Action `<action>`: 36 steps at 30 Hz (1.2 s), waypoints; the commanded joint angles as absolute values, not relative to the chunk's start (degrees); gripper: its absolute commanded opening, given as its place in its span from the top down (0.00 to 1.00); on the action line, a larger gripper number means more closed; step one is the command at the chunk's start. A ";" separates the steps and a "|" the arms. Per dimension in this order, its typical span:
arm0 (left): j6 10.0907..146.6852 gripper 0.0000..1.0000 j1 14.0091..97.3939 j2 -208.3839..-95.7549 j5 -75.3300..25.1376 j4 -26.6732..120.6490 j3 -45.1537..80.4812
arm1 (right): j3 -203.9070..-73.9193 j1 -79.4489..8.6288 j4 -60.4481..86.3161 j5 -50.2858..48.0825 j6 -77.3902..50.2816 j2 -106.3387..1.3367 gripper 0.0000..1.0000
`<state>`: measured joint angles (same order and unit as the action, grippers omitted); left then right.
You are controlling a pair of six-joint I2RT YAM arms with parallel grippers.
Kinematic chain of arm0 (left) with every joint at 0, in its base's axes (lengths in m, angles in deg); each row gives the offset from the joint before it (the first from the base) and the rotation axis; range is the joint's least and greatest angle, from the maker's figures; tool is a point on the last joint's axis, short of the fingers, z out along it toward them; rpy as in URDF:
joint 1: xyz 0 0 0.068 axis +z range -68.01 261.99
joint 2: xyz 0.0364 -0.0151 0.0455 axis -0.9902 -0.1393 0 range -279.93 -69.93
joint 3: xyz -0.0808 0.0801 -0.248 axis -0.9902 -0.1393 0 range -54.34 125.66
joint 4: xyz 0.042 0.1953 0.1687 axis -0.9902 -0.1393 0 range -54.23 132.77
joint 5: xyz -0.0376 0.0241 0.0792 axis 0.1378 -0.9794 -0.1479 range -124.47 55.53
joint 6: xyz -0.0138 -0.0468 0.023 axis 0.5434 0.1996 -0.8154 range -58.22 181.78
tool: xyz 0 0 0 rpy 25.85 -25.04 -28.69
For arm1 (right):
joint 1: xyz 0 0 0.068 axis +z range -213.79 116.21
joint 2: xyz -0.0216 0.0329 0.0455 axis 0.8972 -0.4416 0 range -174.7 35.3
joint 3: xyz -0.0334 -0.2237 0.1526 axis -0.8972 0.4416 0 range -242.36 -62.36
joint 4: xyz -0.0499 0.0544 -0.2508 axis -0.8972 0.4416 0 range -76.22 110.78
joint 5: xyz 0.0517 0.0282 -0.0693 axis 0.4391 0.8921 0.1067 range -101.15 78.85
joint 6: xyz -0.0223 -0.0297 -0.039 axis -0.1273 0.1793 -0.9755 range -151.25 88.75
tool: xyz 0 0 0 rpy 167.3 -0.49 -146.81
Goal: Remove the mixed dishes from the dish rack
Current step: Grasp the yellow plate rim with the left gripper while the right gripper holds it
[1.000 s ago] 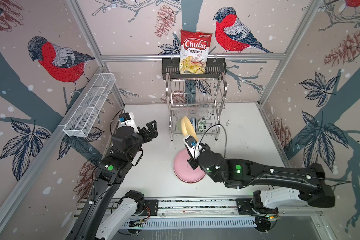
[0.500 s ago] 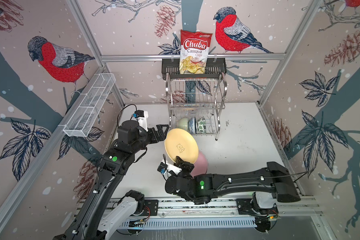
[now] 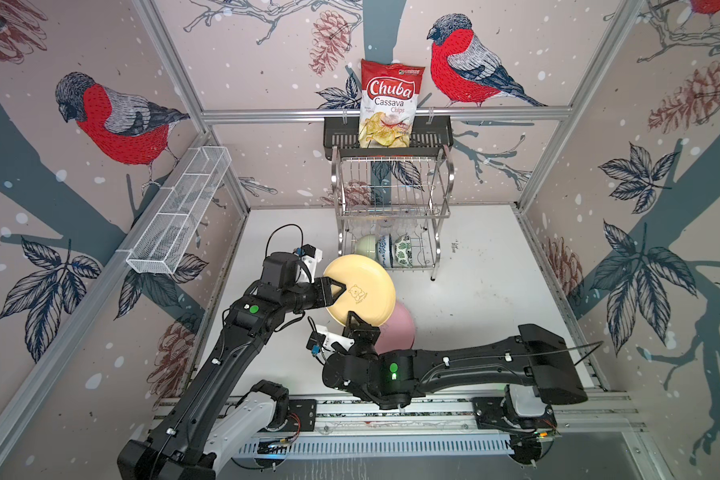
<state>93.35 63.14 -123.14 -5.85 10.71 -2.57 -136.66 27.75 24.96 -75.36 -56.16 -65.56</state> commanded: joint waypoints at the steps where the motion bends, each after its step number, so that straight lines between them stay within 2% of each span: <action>1: 92.76 0.84 63.23 -123.54 -2.84 14.89 -2.72 | -137.69 27.35 19.25 -76.54 -56.24 -65.94 1.00; 3: 93.05 0.92 63.26 -123.38 -2.50 15.66 -2.79 | -138.04 26.79 19.22 -76.55 -55.50 -66.21 0.96; 7: 93.50 1.00 63.23 -122.82 -1.64 16.66 -3.60 | -138.39 25.63 19.25 -74.09 -53.28 -65.53 0.78; 12: 94.15 1.00 63.21 -121.43 -1.69 17.80 -4.85 | -139.34 24.06 20.47 -68.22 -48.39 -64.08 0.54; 17: 94.08 1.00 63.26 -121.26 -2.40 17.96 -4.88 | -140.43 22.75 22.01 -53.97 -40.63 -62.19 0.37; 23: 94.14 1.00 63.29 -121.52 -3.17 18.47 -4.86 | -138.17 18.12 18.21 -25.87 -27.80 -57.66 0.34; 27: 94.10 1.00 63.54 -121.95 -3.97 18.66 -4.57 | -134.44 13.95 13.52 -10.86 -21.02 -53.68 0.34; 32: 94.21 1.00 63.83 -121.83 -5.05 19.25 -4.68 | -129.13 8.50 7.81 -2.53 -15.31 -46.64 0.34; 36: 94.91 1.00 64.24 -121.96 -5.24 20.32 -4.69 | -124.94 3.71 6.23 -2.43 -12.50 -40.02 0.34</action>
